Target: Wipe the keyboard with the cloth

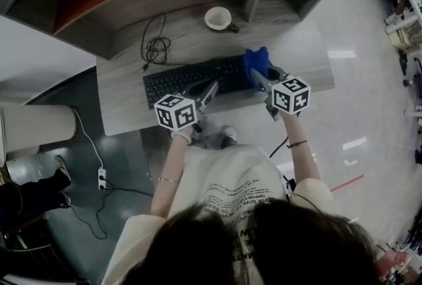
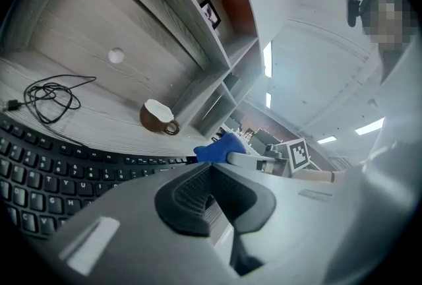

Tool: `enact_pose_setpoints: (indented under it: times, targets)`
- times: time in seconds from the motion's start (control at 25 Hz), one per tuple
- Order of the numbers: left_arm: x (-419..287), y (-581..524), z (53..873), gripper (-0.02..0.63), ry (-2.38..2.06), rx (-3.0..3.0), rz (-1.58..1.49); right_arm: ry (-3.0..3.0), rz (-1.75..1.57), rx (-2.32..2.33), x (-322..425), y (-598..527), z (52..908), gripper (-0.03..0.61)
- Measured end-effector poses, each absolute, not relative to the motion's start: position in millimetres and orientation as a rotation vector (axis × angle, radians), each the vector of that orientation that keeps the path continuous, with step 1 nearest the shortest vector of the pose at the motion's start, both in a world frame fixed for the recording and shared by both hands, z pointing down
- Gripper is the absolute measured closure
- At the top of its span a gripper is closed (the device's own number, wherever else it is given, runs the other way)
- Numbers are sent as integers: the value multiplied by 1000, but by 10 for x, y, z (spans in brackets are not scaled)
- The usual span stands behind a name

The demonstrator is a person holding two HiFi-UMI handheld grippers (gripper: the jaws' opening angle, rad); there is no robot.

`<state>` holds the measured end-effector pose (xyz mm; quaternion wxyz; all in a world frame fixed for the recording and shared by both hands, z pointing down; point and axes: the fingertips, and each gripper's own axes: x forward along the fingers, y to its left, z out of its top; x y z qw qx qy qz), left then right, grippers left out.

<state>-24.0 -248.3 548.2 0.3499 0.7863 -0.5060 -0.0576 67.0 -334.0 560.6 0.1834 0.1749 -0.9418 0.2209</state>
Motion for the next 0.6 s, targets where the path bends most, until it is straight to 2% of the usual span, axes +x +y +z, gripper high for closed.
enact_pose_setpoints:
  times: [0.6]
  targets:
    - [-603,-2250,5449,617,-1309,2036,-144,-2639,637,524,414,-3110,5623,526]
